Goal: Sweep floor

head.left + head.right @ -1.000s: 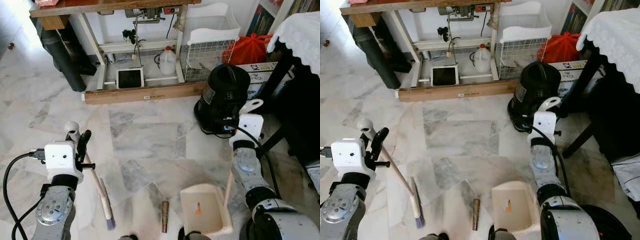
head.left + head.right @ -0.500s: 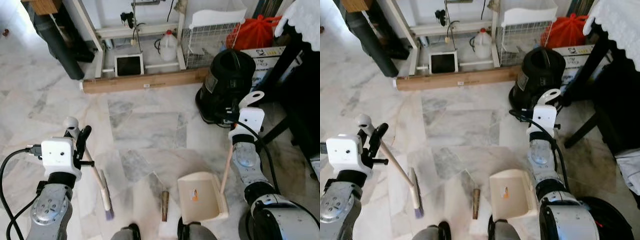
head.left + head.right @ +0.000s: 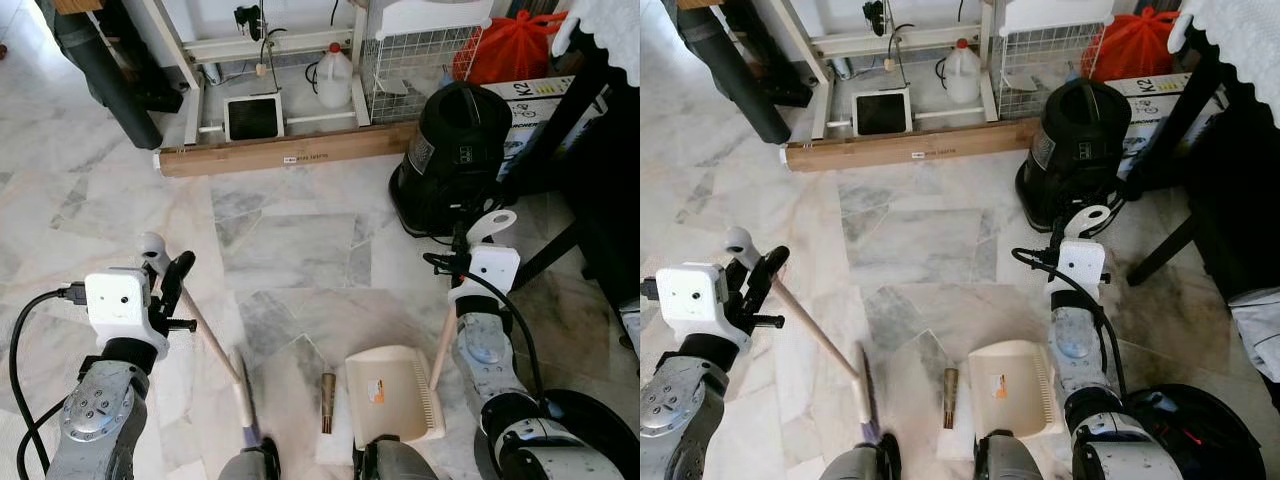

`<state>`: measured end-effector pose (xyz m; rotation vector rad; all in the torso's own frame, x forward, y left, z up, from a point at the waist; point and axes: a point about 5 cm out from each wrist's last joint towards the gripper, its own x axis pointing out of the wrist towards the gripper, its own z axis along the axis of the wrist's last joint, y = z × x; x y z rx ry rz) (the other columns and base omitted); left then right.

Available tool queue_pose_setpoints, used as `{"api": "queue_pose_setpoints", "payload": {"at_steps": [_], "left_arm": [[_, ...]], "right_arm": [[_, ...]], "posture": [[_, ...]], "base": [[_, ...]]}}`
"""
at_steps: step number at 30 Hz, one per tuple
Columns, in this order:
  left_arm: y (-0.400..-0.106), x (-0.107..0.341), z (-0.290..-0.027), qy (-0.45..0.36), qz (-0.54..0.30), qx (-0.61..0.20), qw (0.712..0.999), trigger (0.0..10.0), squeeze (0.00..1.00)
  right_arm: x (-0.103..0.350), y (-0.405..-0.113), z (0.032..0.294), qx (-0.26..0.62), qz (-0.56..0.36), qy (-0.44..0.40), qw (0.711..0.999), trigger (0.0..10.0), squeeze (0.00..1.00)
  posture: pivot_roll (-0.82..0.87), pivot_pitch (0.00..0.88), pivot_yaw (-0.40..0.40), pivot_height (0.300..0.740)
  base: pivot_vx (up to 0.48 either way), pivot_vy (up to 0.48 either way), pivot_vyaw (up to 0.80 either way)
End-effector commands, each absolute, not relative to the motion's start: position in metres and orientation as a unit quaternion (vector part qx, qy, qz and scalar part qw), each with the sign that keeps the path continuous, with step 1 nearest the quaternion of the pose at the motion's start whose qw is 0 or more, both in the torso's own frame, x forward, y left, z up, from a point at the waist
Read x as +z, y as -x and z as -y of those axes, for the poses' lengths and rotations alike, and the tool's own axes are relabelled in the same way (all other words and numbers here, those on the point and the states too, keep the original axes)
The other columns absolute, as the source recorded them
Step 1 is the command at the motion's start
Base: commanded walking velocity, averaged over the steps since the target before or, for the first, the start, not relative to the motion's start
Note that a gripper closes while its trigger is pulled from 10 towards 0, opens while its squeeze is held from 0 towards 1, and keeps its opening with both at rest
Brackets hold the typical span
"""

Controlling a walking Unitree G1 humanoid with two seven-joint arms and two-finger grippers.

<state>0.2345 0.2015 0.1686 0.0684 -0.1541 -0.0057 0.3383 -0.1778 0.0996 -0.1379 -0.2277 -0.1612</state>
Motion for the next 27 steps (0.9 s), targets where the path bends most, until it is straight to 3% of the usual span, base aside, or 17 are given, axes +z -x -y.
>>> {"api": "queue_pose_setpoints", "payload": {"at_steps": [1,13,27], "left_arm": [[-0.232,0.178,-0.203,-0.04,0.09,-0.004,0.995,10.0,0.0],[-0.247,0.161,-0.202,0.024,0.05,-0.017,0.998,10.0,0.0],[-0.245,0.139,-0.208,-0.037,-0.039,-0.106,0.993,10.0,0.0]], "right_arm": [[0.068,-0.325,0.171,-0.074,0.04,0.05,0.995,10.0,0.0],[0.063,-0.326,0.165,-0.061,0.007,0.0,0.998,10.0,0.0],[0.06,-0.317,0.159,-0.037,0.0,-0.015,0.999,10.0,0.0]], "posture": [[0.1,0.335,0.058,0.74],[0.07,0.32,0.042,0.74],[0.05,0.307,0.04,0.74]], "base": [[0.0,0.0,0.0],[0.0,0.0,0.0],[0.0,0.0,0.0]]}}
